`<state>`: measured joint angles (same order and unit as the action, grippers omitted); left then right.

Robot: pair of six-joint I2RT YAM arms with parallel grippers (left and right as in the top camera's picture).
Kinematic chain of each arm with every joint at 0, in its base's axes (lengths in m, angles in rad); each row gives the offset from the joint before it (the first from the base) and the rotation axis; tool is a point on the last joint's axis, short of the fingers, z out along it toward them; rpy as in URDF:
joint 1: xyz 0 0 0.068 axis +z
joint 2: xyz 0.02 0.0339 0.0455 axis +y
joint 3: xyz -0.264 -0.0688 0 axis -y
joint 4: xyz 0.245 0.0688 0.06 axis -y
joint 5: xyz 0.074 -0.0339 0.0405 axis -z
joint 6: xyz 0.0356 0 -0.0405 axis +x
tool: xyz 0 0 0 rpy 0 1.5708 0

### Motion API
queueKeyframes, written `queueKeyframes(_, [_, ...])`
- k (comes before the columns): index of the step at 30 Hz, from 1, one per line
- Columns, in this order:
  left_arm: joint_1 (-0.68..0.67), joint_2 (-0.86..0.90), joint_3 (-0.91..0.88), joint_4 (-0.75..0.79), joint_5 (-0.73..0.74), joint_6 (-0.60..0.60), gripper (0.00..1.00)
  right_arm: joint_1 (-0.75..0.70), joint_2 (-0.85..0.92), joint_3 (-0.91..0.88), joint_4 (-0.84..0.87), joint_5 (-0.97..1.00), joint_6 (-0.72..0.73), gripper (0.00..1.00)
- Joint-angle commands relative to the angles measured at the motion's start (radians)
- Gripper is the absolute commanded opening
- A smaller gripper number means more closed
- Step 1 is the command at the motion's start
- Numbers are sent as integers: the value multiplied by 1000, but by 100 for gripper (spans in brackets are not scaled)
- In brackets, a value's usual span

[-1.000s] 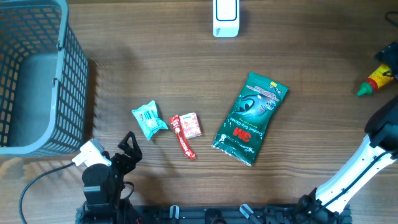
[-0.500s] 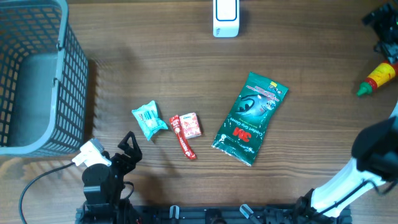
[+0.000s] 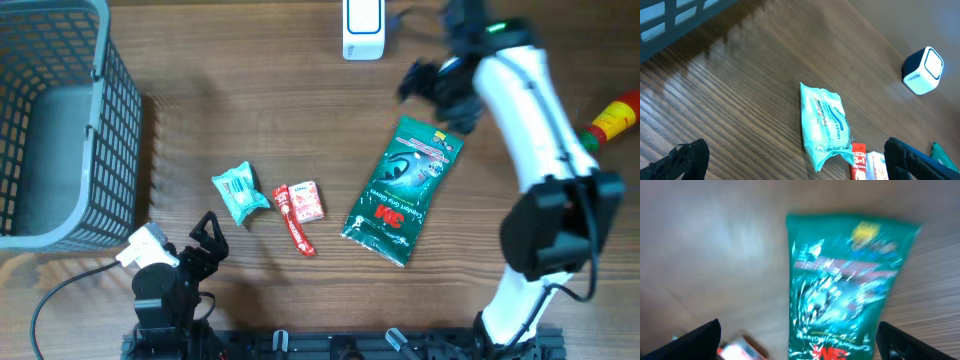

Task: Scan the item barcode
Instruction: 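Swing the right gripper back down onto the green glove pack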

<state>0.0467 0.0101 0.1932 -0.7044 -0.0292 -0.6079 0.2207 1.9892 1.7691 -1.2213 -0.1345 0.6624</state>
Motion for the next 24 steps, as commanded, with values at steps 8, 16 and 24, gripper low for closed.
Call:
queueKeyframes(8, [-6,-1,-10,-1,-13,-6,100,153,19,-347,128,85,160,100])
queueKeyframes(16, [-6,-1,-10,-1,-13,-6,100,153,19,-512,357,78,115,100])
queueKeyframes(24, [-6,-1,-10,-1,-13,-6,100,153,87,-535,391,74,5,98])
